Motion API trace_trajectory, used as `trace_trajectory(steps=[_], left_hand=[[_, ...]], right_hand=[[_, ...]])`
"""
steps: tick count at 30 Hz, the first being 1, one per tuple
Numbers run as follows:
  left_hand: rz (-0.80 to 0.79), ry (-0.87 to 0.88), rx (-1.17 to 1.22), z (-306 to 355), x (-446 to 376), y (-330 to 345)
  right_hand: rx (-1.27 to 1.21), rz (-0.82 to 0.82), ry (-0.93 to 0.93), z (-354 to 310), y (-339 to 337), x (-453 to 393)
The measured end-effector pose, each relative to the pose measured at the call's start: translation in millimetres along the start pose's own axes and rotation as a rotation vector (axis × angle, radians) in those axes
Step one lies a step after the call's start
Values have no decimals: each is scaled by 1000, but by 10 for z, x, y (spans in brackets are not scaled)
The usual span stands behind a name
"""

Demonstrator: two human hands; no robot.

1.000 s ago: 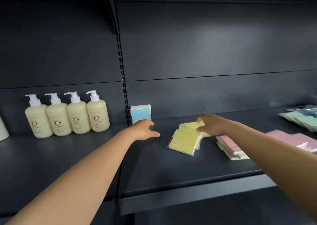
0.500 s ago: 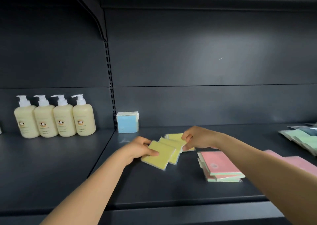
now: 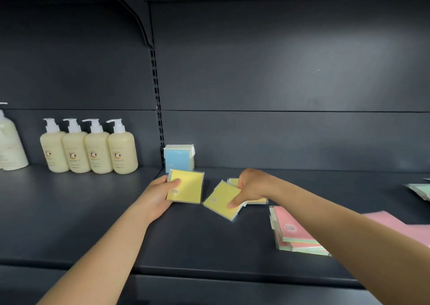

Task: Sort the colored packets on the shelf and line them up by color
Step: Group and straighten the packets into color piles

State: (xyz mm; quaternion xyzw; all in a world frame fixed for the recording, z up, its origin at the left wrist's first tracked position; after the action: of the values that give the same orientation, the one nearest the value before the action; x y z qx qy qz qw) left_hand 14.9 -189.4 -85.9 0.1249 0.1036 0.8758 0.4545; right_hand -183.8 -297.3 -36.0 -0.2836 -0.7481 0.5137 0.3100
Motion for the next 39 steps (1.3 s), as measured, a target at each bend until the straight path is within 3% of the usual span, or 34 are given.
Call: trace_trajectory(steps=[4,12,15,21,27,30,34,39], left_hand=[[7,-1,15,15,13,-6],[-42,54,-35,20,31,51],[-77,81,-102,6,27,92],[-203,78,-99,-10,64,181],[-266,149,-315,-49,63,227],[-221,168,-378,-83,32,234],[-44,299,-496,-49,16,271],[76,430,-500,144,-202,533]], right_hand=[[-104,-29,-17,-13,18,-30],[-769,33,-46,143,48,-85],[-903,57,-88,112,68,-95],[-896,192,-28,-39,148,-213],[-875,275,36,-240,288,-330],[-931,267,43,-291,317,-335],[-1021,281,-5,-283,256,-316],[-1032,433,-78,-222,-16,-438]])
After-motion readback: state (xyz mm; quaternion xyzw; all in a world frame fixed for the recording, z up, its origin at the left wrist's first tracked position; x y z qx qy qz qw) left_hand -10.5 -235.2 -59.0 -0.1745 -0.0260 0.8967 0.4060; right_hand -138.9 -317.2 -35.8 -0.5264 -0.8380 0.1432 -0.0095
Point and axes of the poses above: each hand's wrist, its own x-axis away from the middle knuckle, its own y-axis out of the palm, z = x × y, the point moved 4 cm from there along -x, towards the middle knuckle, and after that the axes turned 2 degrees about x, right-handed, at the moved point
